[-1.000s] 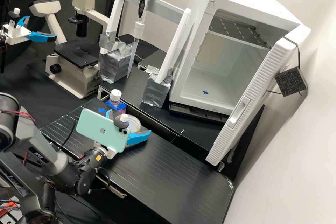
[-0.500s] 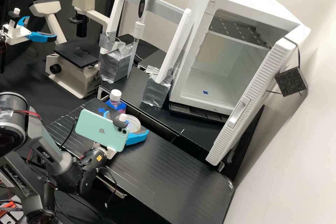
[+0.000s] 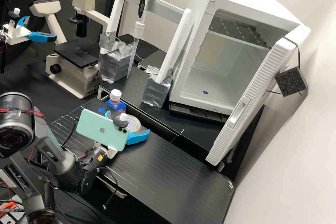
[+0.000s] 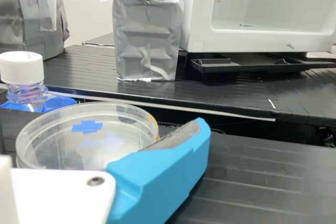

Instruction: Move the petri dish to the incubator

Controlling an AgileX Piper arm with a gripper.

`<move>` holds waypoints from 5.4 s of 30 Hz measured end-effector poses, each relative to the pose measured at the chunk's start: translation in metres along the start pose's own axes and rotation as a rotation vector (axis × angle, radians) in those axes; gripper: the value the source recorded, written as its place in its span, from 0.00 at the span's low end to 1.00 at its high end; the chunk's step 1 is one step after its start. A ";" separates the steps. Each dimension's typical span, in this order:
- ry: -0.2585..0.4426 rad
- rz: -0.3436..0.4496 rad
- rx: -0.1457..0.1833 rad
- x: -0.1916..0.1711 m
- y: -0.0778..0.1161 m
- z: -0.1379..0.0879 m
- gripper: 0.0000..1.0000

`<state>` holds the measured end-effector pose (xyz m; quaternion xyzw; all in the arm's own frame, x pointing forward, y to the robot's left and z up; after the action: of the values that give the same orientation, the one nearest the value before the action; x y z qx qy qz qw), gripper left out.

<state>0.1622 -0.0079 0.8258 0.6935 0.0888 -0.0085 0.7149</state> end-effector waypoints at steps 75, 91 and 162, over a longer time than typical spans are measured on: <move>-0.050 0.481 0.069 0.117 0.123 0.038 0.00; -0.093 0.423 0.026 0.227 0.164 0.068 0.00; 0.109 0.202 0.081 0.252 0.152 0.104 1.00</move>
<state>0.4431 -0.0779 0.9433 0.7266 0.0571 0.0977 0.6777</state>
